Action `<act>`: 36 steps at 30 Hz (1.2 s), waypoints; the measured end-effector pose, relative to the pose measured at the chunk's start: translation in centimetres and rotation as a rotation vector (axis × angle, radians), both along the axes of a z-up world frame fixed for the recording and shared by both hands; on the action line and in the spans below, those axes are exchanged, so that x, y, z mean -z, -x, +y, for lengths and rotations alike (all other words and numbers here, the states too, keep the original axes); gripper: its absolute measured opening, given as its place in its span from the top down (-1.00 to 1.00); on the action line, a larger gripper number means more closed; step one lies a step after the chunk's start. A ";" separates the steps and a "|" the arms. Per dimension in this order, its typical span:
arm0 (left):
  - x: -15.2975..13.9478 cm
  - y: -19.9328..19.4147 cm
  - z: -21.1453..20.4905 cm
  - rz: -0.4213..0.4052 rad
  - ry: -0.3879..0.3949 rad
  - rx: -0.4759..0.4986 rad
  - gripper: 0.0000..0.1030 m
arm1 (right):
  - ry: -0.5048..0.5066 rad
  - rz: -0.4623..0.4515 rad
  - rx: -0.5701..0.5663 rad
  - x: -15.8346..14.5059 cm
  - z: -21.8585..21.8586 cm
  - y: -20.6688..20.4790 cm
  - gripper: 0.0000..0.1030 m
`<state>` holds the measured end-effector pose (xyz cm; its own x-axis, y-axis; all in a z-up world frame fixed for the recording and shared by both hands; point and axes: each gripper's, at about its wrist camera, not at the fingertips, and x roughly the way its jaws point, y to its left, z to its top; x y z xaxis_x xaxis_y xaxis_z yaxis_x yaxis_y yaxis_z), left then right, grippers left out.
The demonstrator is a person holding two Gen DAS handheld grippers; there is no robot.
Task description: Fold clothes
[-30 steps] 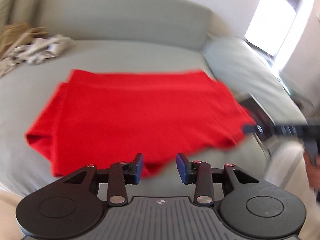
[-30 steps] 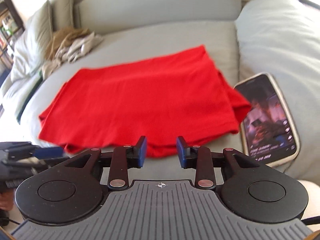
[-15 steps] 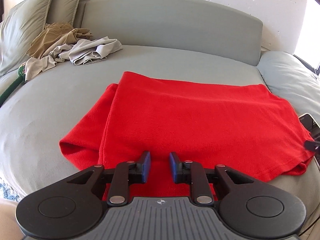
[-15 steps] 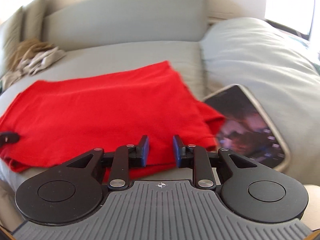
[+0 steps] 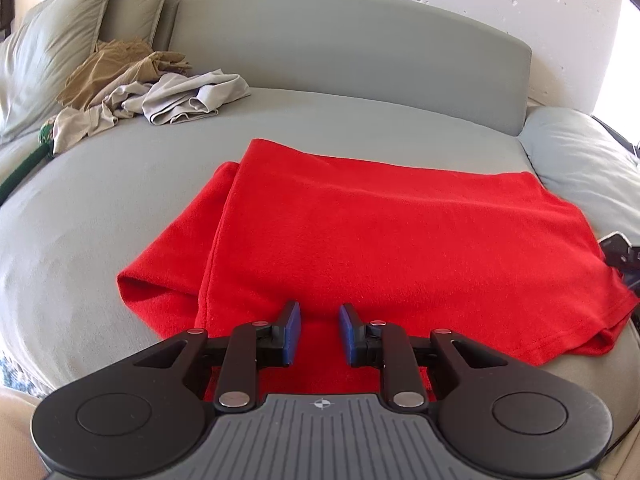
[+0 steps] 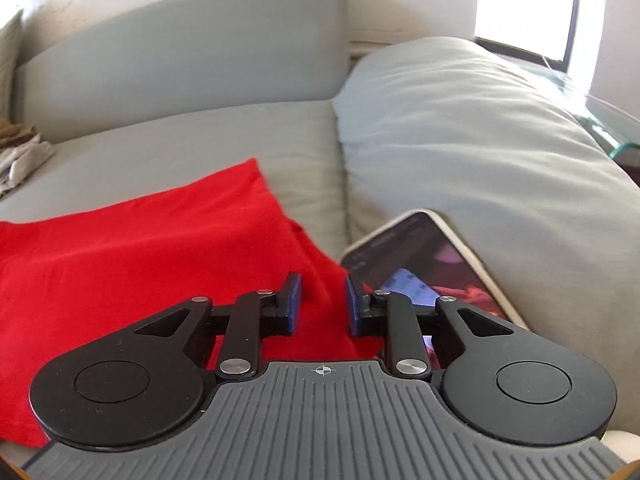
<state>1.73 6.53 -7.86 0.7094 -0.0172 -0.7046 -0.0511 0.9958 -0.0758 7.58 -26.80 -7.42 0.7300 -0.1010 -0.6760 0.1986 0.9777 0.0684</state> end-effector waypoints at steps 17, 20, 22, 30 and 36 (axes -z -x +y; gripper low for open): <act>-1.9 1.9 -4.6 -0.166 0.073 0.107 0.21 | -0.731 0.010 0.054 1.6 -5.1 8.8 -0.11; -1.1 1.2 -4.8 -0.113 0.101 0.115 0.21 | -0.806 0.006 0.060 2.8 -5.2 8.4 -0.11; -0.7 1.0 -4.6 -0.084 0.114 0.109 0.22 | -0.861 0.008 0.079 3.4 -5.6 8.0 -0.09; 0.1 0.8 -4.1 -0.038 0.116 0.101 0.21 | -0.869 0.007 0.099 4.4 -5.6 4.6 -0.21; 0.2 0.6 -3.8 -0.034 0.131 0.103 0.21 | -0.821 -0.058 0.096 4.9 -5.2 2.6 -0.31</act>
